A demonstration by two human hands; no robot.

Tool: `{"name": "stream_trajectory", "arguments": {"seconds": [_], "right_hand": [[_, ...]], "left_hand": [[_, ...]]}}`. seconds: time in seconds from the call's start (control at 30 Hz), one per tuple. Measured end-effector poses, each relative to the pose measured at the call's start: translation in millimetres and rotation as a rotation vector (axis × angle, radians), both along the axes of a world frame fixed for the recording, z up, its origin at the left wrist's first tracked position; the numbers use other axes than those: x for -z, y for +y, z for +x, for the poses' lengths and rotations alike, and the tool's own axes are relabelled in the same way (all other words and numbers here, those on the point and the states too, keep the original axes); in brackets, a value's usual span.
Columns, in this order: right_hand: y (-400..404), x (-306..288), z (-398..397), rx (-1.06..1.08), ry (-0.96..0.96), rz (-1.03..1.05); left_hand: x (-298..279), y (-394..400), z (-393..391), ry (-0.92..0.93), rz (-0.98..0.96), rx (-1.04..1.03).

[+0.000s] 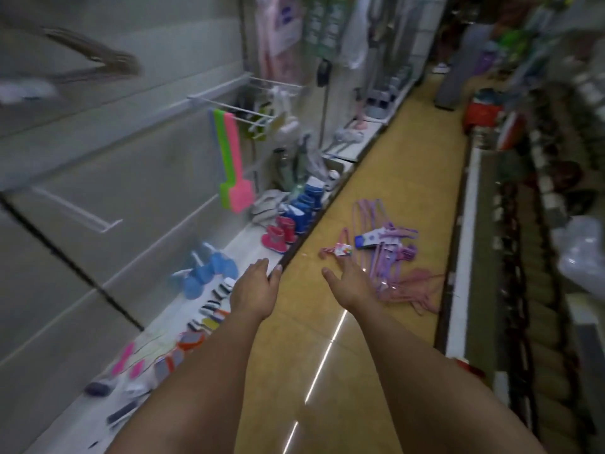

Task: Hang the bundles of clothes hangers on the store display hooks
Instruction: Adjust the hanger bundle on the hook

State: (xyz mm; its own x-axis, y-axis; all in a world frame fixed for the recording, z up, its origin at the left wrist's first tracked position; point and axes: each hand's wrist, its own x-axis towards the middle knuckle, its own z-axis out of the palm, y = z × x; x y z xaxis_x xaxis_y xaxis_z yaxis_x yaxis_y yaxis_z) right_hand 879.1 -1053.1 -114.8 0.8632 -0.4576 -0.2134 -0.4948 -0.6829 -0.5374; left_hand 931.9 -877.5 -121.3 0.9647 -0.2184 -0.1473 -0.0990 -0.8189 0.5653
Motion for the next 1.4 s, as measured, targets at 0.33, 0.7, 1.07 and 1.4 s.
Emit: {"name": "stream_trajectory", "arguments": {"seconds": [0.33,0.7,1.07,1.4], "right_hand": [[-132.9,21.2,-14.0,0.319,0.049,0.123],[-229.4,24.2,47.8,0.517,0.077,0.112],[-320.7,55.6,103.9,0.560,0.154,0.061],[-458.9,96.3,134.0,0.521,0.235,0.051]], "left_hand": [[19.0,-161.6,33.1,0.021,-0.015,0.321],[49.8,-268.2,142.5,0.007,-0.020,0.506],[96.3,-367.1,203.0,0.042,0.032,0.637],[132.5,-505.7,230.1,0.080,0.080,0.654]]}}
